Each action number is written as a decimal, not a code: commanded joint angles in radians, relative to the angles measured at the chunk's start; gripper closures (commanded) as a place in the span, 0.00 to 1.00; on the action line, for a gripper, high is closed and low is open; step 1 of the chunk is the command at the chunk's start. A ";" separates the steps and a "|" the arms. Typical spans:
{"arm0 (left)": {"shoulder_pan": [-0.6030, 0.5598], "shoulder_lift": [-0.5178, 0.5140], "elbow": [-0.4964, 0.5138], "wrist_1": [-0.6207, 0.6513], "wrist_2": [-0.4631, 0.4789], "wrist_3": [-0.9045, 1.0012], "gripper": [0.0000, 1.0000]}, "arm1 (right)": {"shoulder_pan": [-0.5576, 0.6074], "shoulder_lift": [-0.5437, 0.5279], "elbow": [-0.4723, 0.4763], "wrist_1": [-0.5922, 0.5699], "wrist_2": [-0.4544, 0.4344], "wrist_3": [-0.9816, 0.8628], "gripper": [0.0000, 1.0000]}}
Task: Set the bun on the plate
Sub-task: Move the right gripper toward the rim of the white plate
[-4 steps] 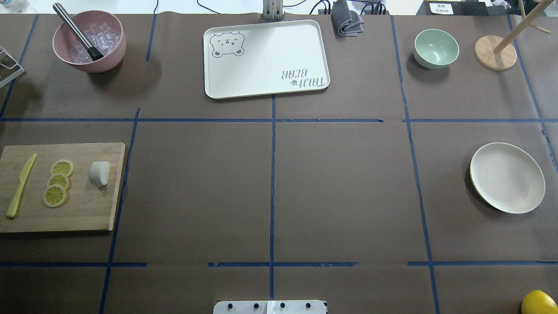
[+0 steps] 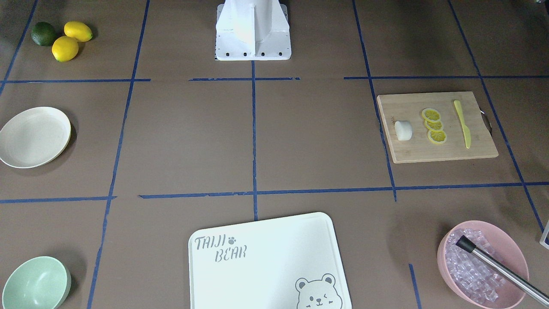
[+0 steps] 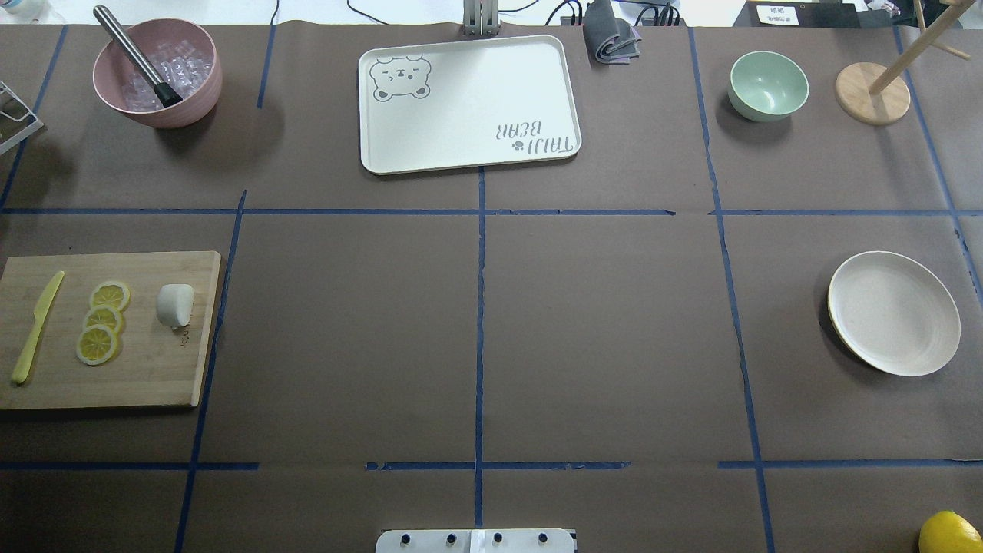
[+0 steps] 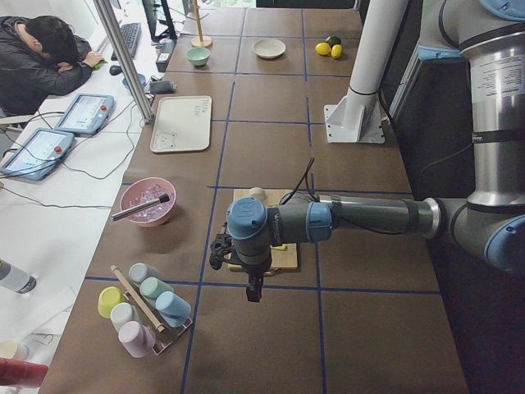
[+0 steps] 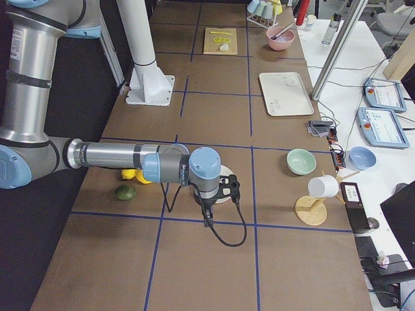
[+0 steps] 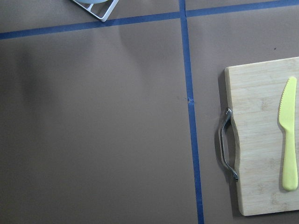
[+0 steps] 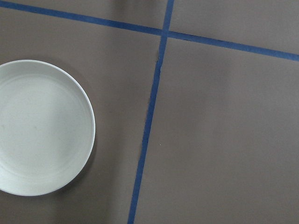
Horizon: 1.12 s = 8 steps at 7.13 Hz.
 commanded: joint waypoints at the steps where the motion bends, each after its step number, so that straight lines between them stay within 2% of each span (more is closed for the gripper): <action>1: 0.001 -0.001 0.006 -0.002 0.001 -0.001 0.00 | -0.056 0.000 -0.062 0.117 0.078 0.117 0.00; 4: 0.000 0.005 -0.002 0.000 0.001 -0.001 0.00 | -0.266 0.000 -0.289 0.749 0.036 0.654 0.00; 5: 0.000 0.007 -0.002 0.001 0.001 -0.001 0.00 | -0.320 0.000 -0.309 0.851 0.000 0.750 0.00; 6: 0.000 0.008 -0.004 0.004 0.001 0.000 0.00 | -0.369 0.000 -0.310 0.860 -0.014 0.784 0.01; 7: 0.000 0.010 -0.004 0.004 0.001 0.000 0.00 | -0.416 0.001 -0.323 0.860 -0.067 0.786 0.02; 8: 0.000 0.010 -0.004 0.006 0.001 -0.001 0.00 | -0.458 0.001 -0.325 0.860 -0.074 0.785 0.02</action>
